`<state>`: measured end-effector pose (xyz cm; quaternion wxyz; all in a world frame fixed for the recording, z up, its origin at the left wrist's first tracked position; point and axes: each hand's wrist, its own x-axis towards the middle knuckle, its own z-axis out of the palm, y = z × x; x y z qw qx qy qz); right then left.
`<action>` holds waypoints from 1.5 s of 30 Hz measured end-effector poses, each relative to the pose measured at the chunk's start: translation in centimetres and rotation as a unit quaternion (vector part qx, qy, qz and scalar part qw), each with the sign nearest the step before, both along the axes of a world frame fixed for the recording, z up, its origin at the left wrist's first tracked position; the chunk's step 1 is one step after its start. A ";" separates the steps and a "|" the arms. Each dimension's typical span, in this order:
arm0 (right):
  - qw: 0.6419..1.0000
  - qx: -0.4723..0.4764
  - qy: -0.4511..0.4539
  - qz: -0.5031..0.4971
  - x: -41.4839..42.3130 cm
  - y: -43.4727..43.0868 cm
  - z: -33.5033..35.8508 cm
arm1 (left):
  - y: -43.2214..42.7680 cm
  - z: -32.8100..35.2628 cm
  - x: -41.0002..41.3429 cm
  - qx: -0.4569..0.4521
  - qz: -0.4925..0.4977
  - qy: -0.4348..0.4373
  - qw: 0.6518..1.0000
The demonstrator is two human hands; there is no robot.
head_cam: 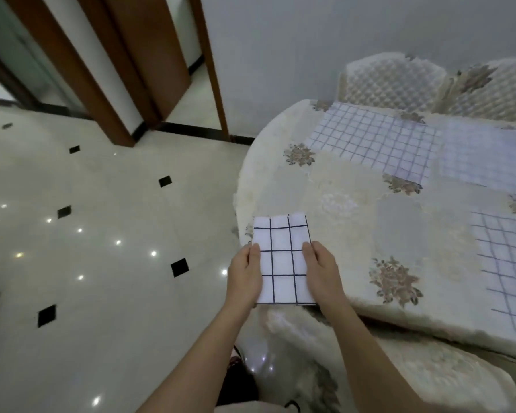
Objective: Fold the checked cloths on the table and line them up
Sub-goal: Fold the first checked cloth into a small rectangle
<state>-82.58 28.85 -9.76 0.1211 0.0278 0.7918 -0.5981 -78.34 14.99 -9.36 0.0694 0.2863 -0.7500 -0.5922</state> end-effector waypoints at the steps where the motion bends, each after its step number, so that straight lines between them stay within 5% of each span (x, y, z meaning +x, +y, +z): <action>1: 1.000 0.002 0.004 0.022 0.4 -1.3 0.0 | -1.1 0.0 0.9 -0.009 0.021 -0.002 1.000; 10: 0.982 0.043 0.075 0.170 3.2 -13.8 -0.5 | -11.4 -0.9 7.5 -0.069 0.192 -0.005 0.979; 19: 0.969 0.059 0.092 0.222 1.7 -27.6 -1.9 | -23.8 -3.1 7.3 -0.077 0.249 -0.007 0.966; 30: 0.981 0.081 0.097 0.149 -6.0 -45.1 -0.9 | -42.7 -2.5 -1.8 -0.101 0.175 -0.005 0.979; 45: 0.994 0.073 0.075 0.015 -21.7 -48.4 -4.0 | -48.0 -3.2 -21.0 -0.130 0.018 -0.009 0.991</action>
